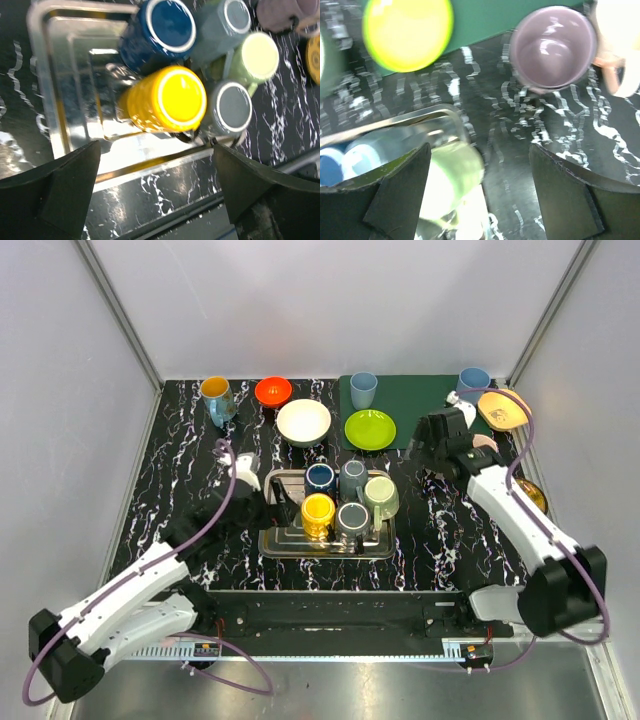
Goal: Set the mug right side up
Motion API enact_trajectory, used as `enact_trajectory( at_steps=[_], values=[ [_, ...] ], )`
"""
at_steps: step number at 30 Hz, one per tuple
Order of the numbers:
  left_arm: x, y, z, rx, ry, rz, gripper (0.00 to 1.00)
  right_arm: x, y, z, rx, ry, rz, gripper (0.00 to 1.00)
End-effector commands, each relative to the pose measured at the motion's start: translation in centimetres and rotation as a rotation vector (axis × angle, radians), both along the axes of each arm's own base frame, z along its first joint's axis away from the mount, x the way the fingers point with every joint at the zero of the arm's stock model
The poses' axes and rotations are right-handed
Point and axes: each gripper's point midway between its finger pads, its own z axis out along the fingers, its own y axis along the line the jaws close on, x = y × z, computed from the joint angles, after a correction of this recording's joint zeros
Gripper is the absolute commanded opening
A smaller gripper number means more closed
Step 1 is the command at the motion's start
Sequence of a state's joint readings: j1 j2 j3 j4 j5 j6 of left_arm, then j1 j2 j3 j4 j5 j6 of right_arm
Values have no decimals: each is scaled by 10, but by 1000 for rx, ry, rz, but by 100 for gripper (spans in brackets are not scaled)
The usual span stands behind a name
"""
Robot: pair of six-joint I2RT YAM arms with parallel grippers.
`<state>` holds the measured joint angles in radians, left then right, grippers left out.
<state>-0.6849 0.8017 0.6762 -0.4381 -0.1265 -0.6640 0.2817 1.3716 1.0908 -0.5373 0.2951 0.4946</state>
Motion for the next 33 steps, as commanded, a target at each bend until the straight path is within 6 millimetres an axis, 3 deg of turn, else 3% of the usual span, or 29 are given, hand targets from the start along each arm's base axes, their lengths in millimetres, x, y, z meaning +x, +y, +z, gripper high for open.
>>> enact_trajectory(
  at_steps=[1, 3, 7, 9, 14, 22, 33],
  values=[
    [-7, -34, -4, -66, 19, -65, 90, -23, 44, 56, 79, -129, 130, 83],
    [-14, -52, -14, -58, 34, -86, 81, -38, 65, 56, 94, -125, 192, 81],
    [-18, -75, -28, -48, 61, -11, 65, -60, 84, 59, 117, -136, 241, 80],
    [-22, -83, -45, 6, 102, 2, 64, -66, 86, 53, 116, -124, 253, 79],
    [-12, -92, -63, 50, 158, 89, 61, -81, 83, 43, 120, -107, 269, 79],
    [7, -112, -52, 27, 141, 152, 64, -94, 81, 36, 148, -107, 287, 79],
    [9, -106, -97, 137, 242, 235, 59, -98, 79, 61, 161, -161, 310, 80]
  ],
)
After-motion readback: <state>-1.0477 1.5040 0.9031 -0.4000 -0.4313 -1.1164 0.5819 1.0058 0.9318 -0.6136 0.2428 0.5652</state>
